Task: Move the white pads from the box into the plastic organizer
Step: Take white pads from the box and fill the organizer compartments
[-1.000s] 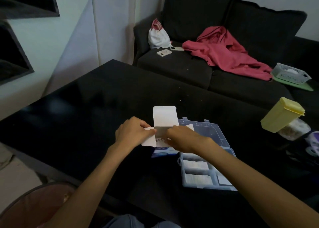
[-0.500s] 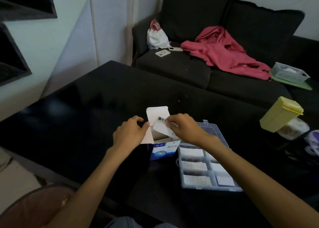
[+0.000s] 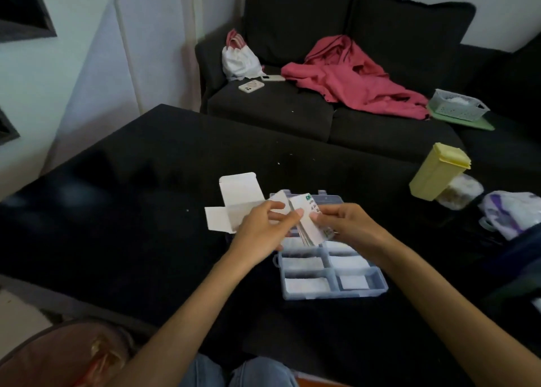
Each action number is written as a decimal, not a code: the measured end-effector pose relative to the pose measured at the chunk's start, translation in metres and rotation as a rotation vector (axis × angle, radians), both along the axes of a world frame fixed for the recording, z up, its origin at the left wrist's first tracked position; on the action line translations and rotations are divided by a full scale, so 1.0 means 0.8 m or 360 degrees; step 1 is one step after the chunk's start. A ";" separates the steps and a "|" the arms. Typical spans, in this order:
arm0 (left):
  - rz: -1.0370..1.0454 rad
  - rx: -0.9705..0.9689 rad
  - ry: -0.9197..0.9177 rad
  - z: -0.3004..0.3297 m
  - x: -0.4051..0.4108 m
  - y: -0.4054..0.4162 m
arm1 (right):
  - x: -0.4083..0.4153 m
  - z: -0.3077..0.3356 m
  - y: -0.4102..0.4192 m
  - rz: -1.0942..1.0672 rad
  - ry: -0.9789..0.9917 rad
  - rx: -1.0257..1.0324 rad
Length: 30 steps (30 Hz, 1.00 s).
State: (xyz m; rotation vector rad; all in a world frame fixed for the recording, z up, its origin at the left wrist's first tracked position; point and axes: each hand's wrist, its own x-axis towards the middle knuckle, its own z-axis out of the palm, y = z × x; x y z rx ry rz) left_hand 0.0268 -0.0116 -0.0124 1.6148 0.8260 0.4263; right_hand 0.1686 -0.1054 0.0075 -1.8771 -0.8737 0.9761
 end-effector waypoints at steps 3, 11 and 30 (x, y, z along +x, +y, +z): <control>0.0020 -0.0159 -0.0076 -0.021 0.032 -0.028 | 0.012 -0.018 -0.033 -0.0108 0.0051 -0.0060; -0.0031 -0.0309 -0.0051 -0.061 0.065 -0.051 | 0.052 -0.046 -0.078 -0.0201 0.0656 -0.0201; 0.0189 -0.0252 -0.0037 -0.074 0.048 -0.019 | 0.112 -0.102 -0.055 0.0248 -0.1490 0.0034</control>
